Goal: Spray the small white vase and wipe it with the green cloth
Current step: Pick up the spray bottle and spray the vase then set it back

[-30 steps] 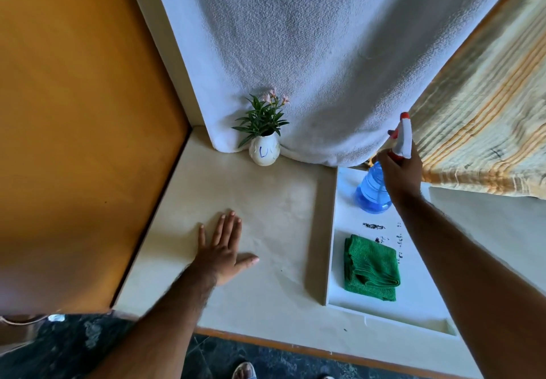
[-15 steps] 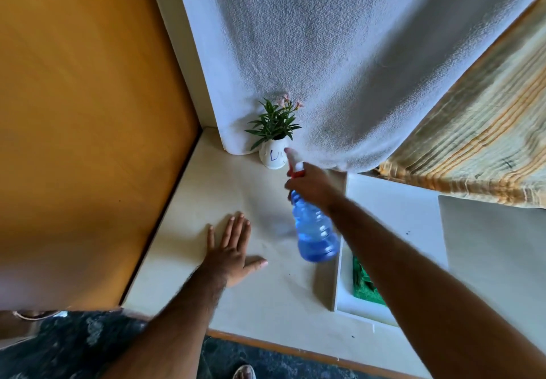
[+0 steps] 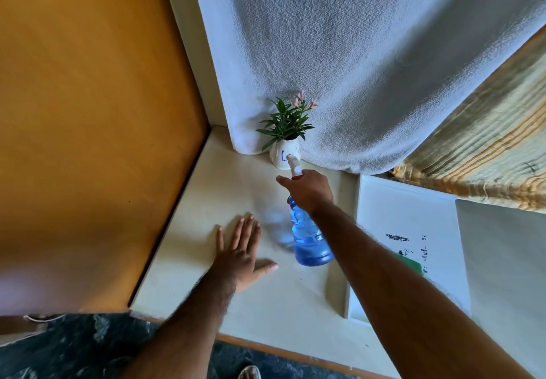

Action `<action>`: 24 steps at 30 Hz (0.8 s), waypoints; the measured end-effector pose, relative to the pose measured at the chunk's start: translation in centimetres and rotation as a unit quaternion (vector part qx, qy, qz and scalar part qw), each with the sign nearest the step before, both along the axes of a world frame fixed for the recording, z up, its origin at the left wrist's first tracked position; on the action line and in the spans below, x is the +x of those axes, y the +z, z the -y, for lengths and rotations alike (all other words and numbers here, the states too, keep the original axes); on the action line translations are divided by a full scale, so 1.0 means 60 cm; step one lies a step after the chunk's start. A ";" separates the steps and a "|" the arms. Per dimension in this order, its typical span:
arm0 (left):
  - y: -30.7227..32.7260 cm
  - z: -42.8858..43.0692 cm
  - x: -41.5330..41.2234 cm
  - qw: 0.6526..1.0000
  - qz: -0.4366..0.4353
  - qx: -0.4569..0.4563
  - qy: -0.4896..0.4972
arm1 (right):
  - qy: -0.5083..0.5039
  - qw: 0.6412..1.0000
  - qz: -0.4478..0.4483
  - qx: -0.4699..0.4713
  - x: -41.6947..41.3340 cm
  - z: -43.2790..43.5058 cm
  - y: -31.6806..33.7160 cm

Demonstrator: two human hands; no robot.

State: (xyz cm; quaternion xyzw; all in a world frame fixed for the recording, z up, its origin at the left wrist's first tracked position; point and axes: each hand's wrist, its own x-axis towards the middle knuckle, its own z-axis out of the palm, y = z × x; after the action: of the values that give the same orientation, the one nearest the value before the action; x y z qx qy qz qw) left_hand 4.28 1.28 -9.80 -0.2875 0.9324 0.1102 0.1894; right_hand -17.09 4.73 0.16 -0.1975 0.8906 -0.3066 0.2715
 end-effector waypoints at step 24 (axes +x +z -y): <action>0.006 0.000 0.000 1.000 -0.003 -0.001 0.001 | -0.017 1.000 0.016 0.011 0.007 0.000 0.014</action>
State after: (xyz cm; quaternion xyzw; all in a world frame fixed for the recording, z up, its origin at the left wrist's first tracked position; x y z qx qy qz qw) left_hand 4.28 1.26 -9.43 -0.2880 0.9329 0.1101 0.1863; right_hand -16.70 4.72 1.01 -0.1740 0.8926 -0.3050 0.2827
